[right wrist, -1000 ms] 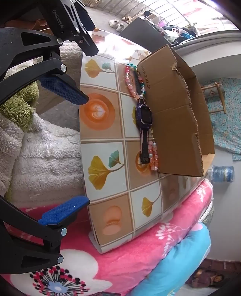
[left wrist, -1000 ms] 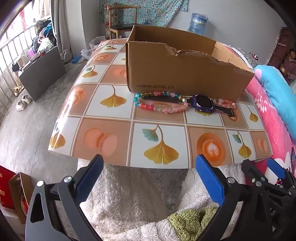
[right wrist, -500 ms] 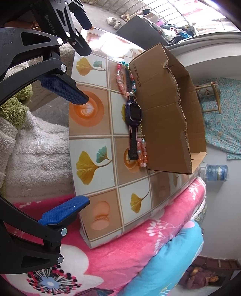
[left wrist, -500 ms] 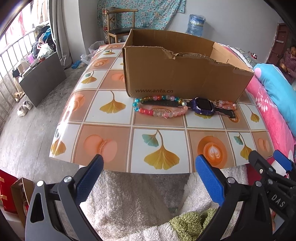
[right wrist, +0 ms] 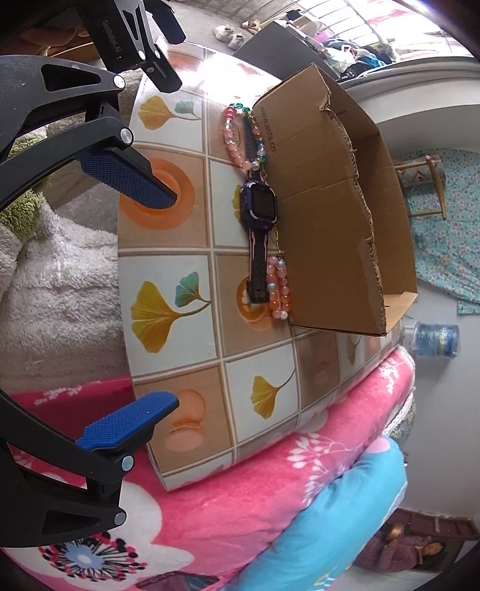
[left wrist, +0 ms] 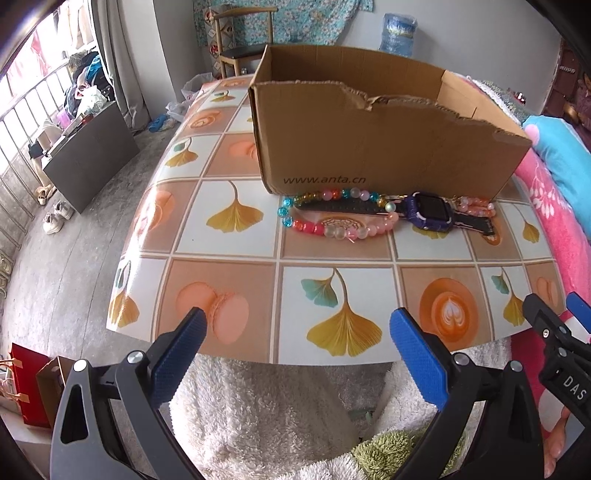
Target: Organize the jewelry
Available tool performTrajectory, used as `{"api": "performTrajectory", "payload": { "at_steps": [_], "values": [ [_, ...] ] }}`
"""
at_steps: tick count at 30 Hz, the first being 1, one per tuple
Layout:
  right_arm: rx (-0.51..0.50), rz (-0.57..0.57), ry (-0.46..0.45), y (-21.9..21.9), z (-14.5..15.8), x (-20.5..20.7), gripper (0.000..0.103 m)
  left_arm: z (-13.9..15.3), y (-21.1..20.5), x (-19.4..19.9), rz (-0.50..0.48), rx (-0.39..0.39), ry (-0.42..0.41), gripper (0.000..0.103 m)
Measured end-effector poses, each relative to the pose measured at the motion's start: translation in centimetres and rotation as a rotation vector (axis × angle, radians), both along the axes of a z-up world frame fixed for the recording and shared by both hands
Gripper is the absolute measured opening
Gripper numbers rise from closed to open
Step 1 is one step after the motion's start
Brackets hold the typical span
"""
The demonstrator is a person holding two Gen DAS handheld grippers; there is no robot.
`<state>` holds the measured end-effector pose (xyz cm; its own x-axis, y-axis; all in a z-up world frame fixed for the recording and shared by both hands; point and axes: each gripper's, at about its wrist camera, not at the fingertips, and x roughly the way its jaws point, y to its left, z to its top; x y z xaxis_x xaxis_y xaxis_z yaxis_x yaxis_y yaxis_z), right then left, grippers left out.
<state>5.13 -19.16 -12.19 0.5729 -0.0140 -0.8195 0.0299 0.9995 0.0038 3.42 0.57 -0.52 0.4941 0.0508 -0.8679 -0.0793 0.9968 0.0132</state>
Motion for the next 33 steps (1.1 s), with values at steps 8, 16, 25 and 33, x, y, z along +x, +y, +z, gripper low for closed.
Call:
{"api": "performTrajectory", "payload": {
  "at_steps": [8, 16, 25, 33],
  "values": [
    [0.003, 0.029, 0.048, 0.3, -1.0, 1.0, 0.095, -0.4, -0.2, 1.0, 0.005, -0.002, 0.022, 0.097],
    [0.014, 0.035, 0.053, 0.4, -1.1, 1.2, 0.095, -0.4, -0.1, 1.2, 0.014, 0.001, 0.030, 0.097],
    [0.013, 0.050, 0.059, 0.8, -1.2, 1.1, 0.095, -0.6, -0.1, 1.3, 0.023, 0.004, 0.035, 0.097],
    [0.007, 0.049, 0.059, 0.9, -1.2, 1.0, 0.095, -0.7, 0.2, 1.4, 0.032, 0.002, 0.039, 0.097]
  ]
}}
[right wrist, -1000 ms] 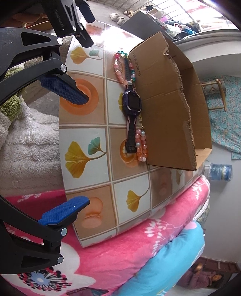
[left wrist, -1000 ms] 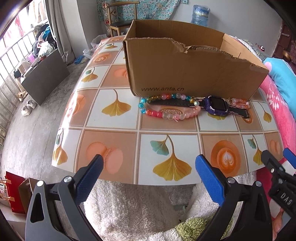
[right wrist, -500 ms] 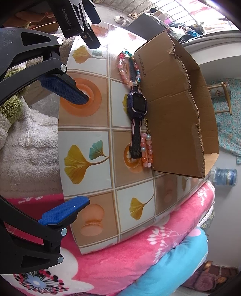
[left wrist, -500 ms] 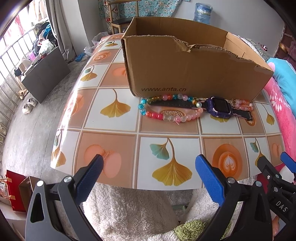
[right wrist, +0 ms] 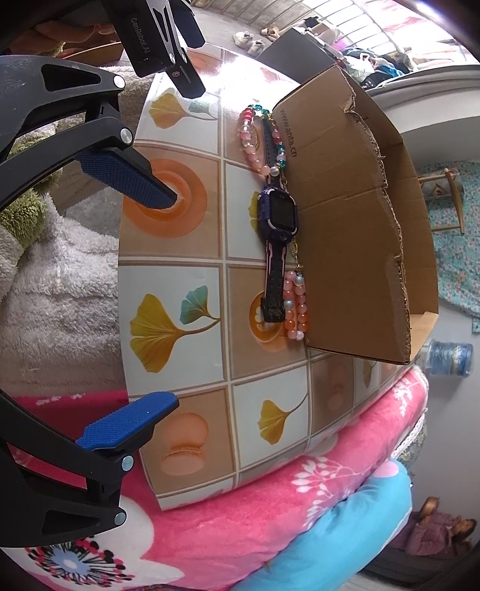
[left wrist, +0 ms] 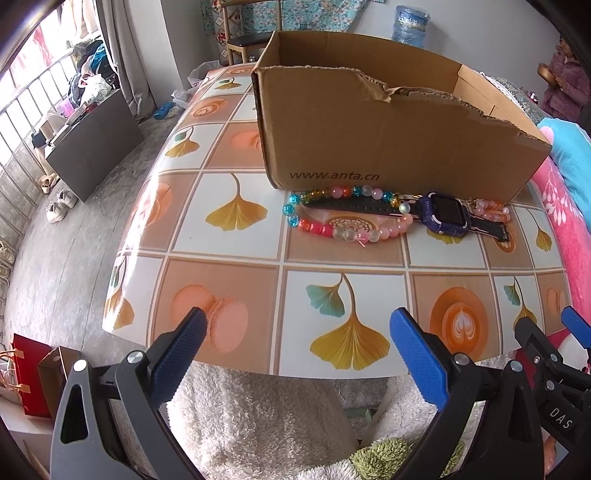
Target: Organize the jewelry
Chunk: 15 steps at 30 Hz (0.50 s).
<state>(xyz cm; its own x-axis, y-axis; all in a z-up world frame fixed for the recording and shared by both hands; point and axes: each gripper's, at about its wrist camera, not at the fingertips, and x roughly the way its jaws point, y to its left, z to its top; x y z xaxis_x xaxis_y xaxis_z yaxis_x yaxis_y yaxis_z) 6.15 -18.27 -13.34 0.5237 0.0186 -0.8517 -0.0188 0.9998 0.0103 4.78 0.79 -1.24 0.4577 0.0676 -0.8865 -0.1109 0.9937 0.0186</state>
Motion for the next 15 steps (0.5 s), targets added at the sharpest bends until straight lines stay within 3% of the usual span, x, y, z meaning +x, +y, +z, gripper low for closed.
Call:
{"api": "performTrajectory", "payload": {
  "at_steps": [15],
  "values": [
    [-0.029, 0.012, -0.012, 0.18, 0.14, 0.43, 0.095, -0.76, 0.50, 0.31, 0.011, 0.002, 0.015, 0.097]
  ]
}}
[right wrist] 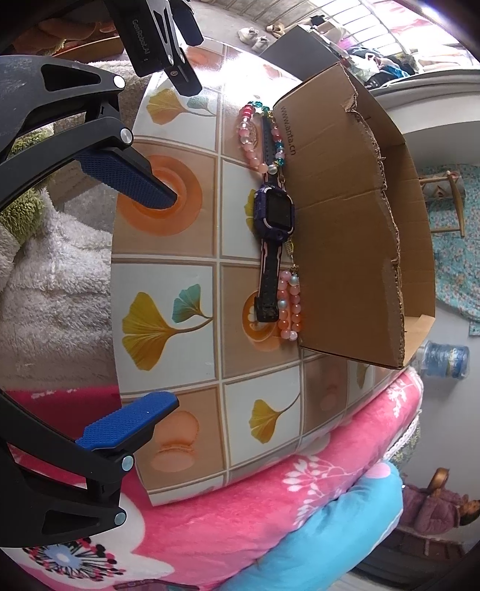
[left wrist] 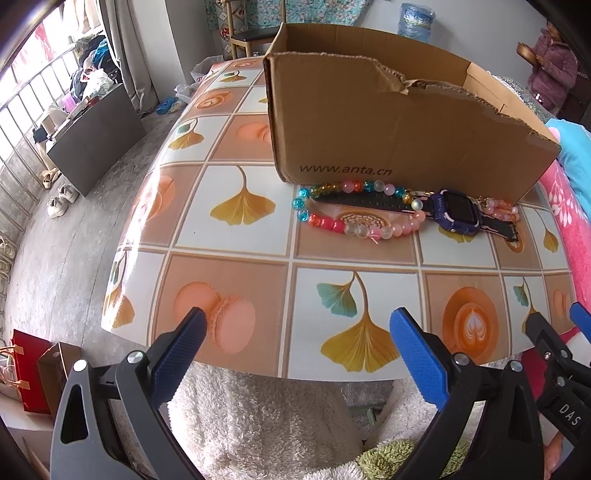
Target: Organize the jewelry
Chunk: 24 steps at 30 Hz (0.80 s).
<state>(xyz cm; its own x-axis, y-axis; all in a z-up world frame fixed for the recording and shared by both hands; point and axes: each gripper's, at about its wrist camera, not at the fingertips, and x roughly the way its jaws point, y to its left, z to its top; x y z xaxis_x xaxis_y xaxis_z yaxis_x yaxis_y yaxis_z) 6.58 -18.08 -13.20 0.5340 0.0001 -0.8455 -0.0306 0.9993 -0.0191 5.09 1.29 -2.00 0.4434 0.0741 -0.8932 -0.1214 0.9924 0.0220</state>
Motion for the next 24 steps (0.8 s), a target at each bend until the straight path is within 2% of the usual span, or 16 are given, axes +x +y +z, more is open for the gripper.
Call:
{"api": "performTrajectory", "payload": {
  "at_steps": [8, 12, 17, 22, 24],
  "values": [
    [0.009, 0.020, -0.031, -0.3, 0.3, 0.8, 0.095, -0.3, 0.1, -0.1, -0.030, 0.000, -0.051, 0.097],
    [0.043, 0.071, -0.096, 0.1, 0.9, 1.0, 0.095, -0.5, 0.7, -0.3, -0.096, -0.070, -0.098, 0.097],
    [0.105, 0.125, -0.133, 1.0, 1.5, 1.6, 0.095, -0.2, 2.7, -0.6, -0.097, -0.190, -0.201, 0.097],
    [0.183, 0.190, -0.151, 2.6, 2.4, 3.1, 0.095, 0.3, 3.8, 0.1, -0.112, -0.240, -0.212, 0.097],
    [0.212, 0.221, -0.153, 3.5, 2.5, 3.7, 0.090, 0.5, 3.8, 0.7, -0.120, -0.202, -0.217, 0.097]
  ]
}}
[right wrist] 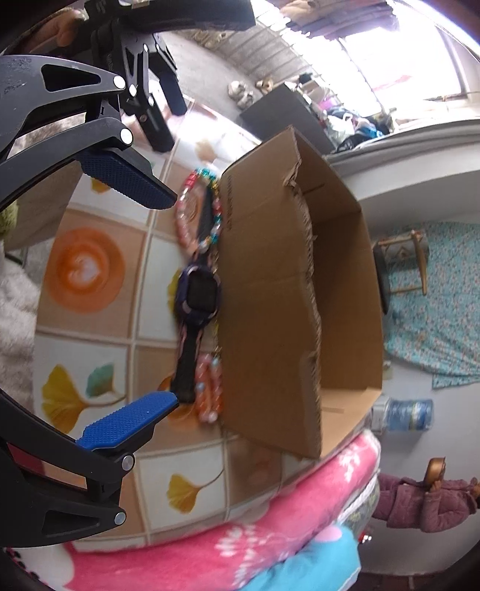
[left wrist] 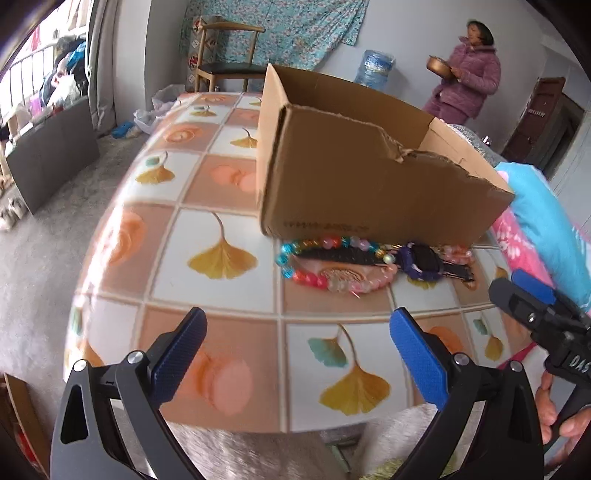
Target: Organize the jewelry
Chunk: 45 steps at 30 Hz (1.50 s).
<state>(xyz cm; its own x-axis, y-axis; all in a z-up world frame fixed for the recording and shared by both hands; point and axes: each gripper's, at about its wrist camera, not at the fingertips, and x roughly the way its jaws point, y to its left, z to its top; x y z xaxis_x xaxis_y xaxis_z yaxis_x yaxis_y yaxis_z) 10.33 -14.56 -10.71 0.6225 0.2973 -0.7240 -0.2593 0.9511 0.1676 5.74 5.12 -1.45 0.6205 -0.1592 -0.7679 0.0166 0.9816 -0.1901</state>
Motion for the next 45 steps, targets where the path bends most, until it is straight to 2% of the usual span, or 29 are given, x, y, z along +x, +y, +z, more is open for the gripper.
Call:
{"api": "performTrajectory", "payload": {
  "at_steps": [2, 6, 8, 11, 13, 17, 24, 27, 29, 32, 33, 34, 38, 45],
  "values": [
    [0.018, 0.035, 0.014, 1.1, -0.2, 0.9, 0.082, 0.2, -0.3, 0.6, -0.006, 0.041, -0.009, 0.097],
    [0.025, 0.089, 0.045, 2.8, -1.0, 2.1, 0.066, 0.3, 0.0, 1.5, -0.020, 0.053, -0.031, 0.096],
    [0.024, 0.111, 0.065, 3.3, -1.5, 2.6, 0.054, 0.2, 0.3, 2.1, -0.027, 0.048, -0.035, 0.088],
    [0.020, 0.140, 0.091, 4.3, -2.1, 3.4, 0.043, -0.1, 0.7, 3.0, -0.045, 0.043, -0.031, 0.072],
    [0.009, 0.159, 0.101, 4.8, -2.4, 3.8, 0.039, -0.4, 0.9, 3.6, -0.064, 0.034, -0.019, 0.062],
    [-0.033, 0.189, 0.115, 6.0, -2.8, 4.5, 0.030, -1.2, 1.2, 4.7, -0.089, 0.006, 0.007, 0.052],
    [-0.083, 0.190, 0.160, 6.9, -3.5, 5.5, 0.023, -2.3, 1.3, 5.9, -0.091, -0.013, 0.040, 0.045],
    [-0.120, 0.192, 0.142, 7.6, -3.3, 5.4, 0.021, -2.4, 1.2, 6.1, -0.092, 0.002, 0.035, 0.040],
    [-0.158, 0.187, 0.125, 8.1, -3.1, 5.0, 0.014, -2.4, 1.1, 6.1, -0.090, 0.022, 0.030, 0.036],
    [-0.179, 0.184, 0.110, 9.0, -3.0, 4.9, 0.009, -2.5, 0.8, 6.0, -0.092, 0.056, 0.020, 0.023],
    [-0.179, 0.186, 0.109, 9.2, -2.9, 4.7, 0.007, -2.5, 0.8, 5.9, -0.102, 0.053, 0.019, 0.015],
    [-0.178, 0.189, 0.108, 9.2, -2.8, 4.6, 0.007, -2.5, 0.7, 5.8, -0.112, 0.038, 0.020, 0.011],
    [-0.162, 0.199, 0.106, 9.2, -2.1, 3.5, 0.007, -2.4, 0.3, 5.3, -0.121, 0.064, 0.007, 0.009],
    [-0.140, 0.232, 0.103, 7.7, -0.8, 1.6, 0.007, -0.9, 0.9, 3.5, -0.120, 0.038, 0.013, 0.009]
  ]
}}
